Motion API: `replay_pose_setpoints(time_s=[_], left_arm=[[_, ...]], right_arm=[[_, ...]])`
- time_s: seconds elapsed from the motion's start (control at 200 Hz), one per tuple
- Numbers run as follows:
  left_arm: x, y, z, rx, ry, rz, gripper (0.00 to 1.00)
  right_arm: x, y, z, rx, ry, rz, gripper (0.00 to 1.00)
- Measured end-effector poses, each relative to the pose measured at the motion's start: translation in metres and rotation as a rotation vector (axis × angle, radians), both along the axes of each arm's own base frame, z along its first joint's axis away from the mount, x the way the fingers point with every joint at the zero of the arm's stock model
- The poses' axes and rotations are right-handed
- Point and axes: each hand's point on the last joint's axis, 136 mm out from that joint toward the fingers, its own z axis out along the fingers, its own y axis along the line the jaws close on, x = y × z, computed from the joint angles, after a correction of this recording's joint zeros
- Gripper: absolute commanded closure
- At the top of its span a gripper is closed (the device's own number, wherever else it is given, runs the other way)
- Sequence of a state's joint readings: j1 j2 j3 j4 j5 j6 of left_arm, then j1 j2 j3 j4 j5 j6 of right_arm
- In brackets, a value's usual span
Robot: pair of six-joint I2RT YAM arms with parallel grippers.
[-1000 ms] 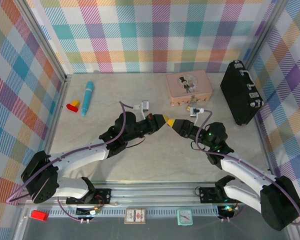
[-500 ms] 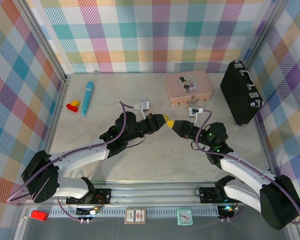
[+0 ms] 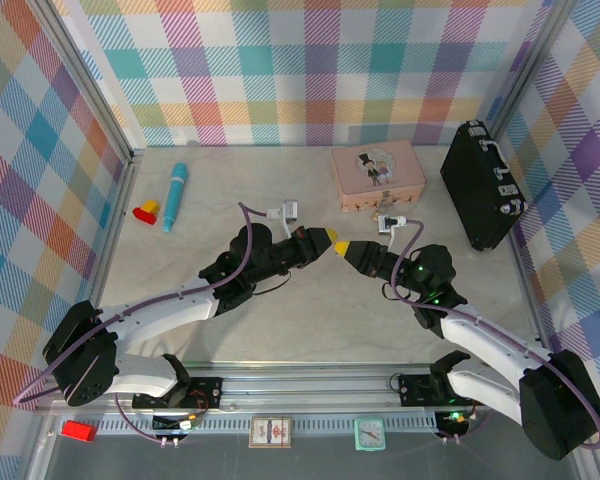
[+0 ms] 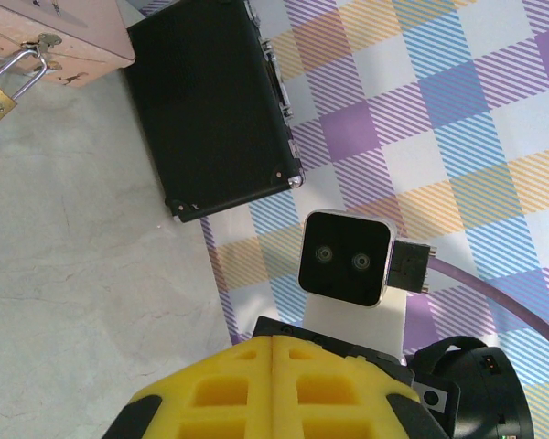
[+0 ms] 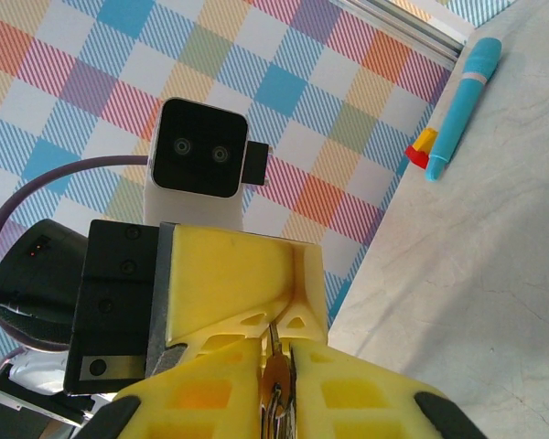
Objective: Unlock the padlock with the key
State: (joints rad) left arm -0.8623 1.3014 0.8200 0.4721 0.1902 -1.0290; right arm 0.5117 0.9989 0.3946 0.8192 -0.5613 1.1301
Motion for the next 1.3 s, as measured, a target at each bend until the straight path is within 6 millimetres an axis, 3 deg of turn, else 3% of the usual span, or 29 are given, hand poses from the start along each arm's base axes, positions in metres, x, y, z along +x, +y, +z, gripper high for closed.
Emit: replay_pose_setpoints(time_s=[0.24,0.335,0.515,0.67,0.805,0.94,1.06,1.3], left_arm=[[0.000,0.000,0.000,0.002,0.000,-0.001,1.00],[-0.001,-0.001,-0.003,0.017,-0.003,-0.001,0.66],[0.006,0.003,-0.005,0.099,-0.024,0.025,0.32],[0.028,0.016,-0.003,0.207,-0.063,0.099,0.24],[0.053,0.004,-0.011,0.341,-0.105,0.108,0.19],[0.079,-0.025,-0.039,0.472,-0.120,0.062,0.18],[0.103,-0.054,-0.083,0.598,-0.114,0.011,0.17],[0.135,-0.105,-0.159,0.792,-0.138,-0.085,0.17]], right_arm=[[0.000,-0.002,-0.001,-0.009,0.007,-0.010,0.94],[-0.003,-0.005,-0.002,-0.045,0.010,-0.027,1.00],[-0.006,-0.023,0.019,-0.203,-0.044,-0.133,1.00],[-0.005,-0.048,0.034,-0.380,-0.079,-0.257,1.00],[-0.011,-0.079,0.030,-0.551,-0.073,-0.360,1.00],[-0.026,-0.109,0.020,-0.675,-0.062,-0.431,1.00],[-0.044,-0.131,0.021,-0.715,-0.075,-0.484,1.00],[-0.071,-0.154,0.026,-0.697,-0.107,-0.533,1.00]])
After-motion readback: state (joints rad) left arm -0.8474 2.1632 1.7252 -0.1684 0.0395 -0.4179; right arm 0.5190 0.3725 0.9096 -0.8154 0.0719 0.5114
